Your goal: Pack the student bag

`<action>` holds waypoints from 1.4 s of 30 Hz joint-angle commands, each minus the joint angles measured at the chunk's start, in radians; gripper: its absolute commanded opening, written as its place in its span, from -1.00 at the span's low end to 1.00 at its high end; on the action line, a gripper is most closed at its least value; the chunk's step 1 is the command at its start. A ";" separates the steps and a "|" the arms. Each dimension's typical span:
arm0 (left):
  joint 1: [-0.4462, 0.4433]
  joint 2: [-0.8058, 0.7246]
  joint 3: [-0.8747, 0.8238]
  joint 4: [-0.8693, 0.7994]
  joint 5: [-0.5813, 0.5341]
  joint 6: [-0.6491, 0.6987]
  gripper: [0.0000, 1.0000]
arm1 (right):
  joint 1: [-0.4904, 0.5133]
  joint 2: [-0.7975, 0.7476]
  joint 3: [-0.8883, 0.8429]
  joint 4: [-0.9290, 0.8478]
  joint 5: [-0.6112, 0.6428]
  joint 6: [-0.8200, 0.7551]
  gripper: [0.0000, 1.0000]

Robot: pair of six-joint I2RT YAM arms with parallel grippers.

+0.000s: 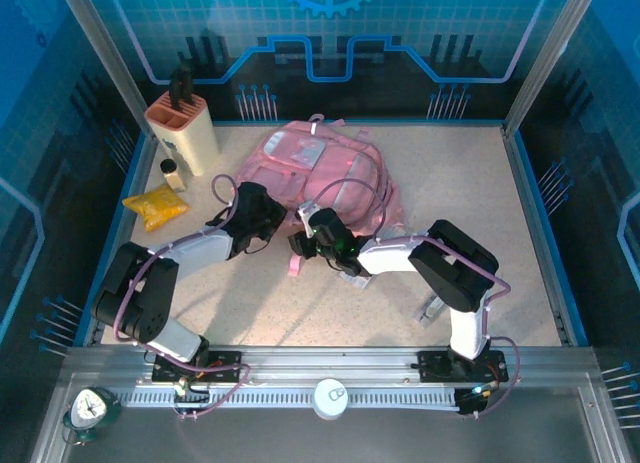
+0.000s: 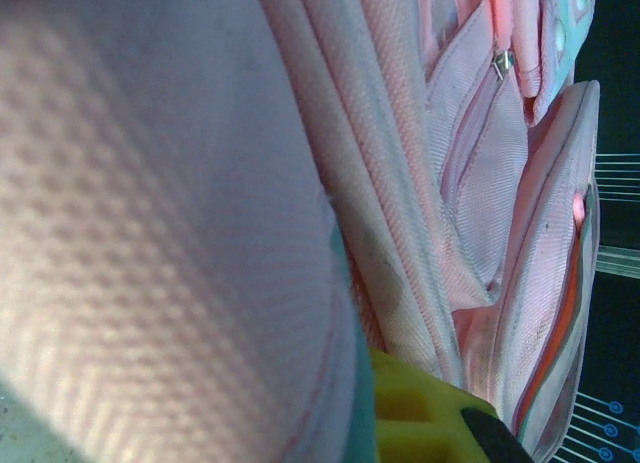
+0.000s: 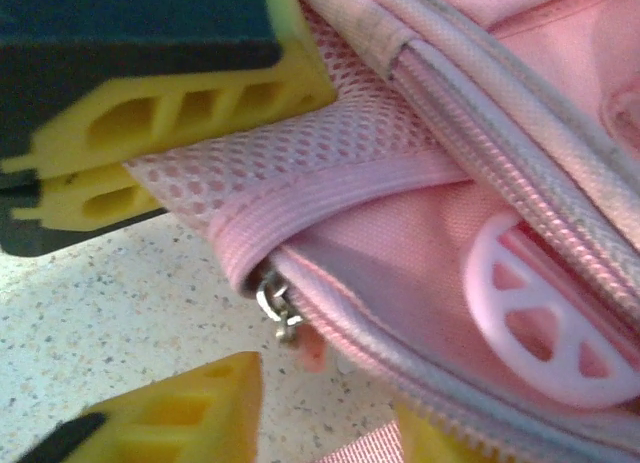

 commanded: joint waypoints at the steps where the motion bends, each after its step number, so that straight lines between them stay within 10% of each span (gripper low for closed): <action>1: -0.070 -0.058 0.018 -0.004 0.132 -0.021 -1.00 | -0.021 -0.049 0.003 0.184 0.031 -0.040 -0.38; 11: -0.072 -0.080 0.002 -0.036 0.079 -0.032 -1.00 | -0.023 -0.123 -0.211 0.251 0.071 -0.087 -0.99; 29: -0.058 -0.093 0.024 -0.108 0.038 -0.026 -1.00 | -0.005 -0.222 -0.354 0.192 0.146 -0.035 -1.00; 42: 0.097 -0.031 0.116 -0.194 0.062 0.113 -1.00 | -0.074 -0.525 -0.446 -0.237 0.290 0.143 -1.00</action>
